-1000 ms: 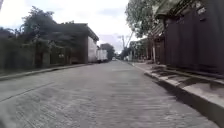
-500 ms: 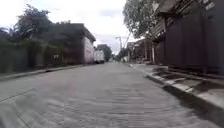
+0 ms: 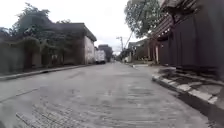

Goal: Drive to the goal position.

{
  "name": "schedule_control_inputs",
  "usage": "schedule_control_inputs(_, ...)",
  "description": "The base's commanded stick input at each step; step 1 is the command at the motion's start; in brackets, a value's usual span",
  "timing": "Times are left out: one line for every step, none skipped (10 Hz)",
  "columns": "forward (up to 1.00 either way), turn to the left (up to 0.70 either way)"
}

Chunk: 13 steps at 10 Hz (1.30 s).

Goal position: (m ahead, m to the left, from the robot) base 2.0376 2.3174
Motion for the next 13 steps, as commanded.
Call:
schedule_control_inputs(1.00,0.06)
schedule_control_inputs(1.00,0.06)
schedule_control_inputs(1.00,0.06)
schedule_control_inputs(1.00,0.06)
schedule_control_inputs(1.00,0.06)
schedule_control_inputs(1.00,0.06)
schedule_control_inputs(1.00,0.06)
schedule_control_inputs(1.00,0.06)
schedule_control_inputs(1.00,0.06)
schedule_control_inputs(1.00,0.06)
schedule_control_inputs(1.00,0.06)
schedule_control_inputs(1.00,0.06)
schedule_control_inputs(1.00,0.06)
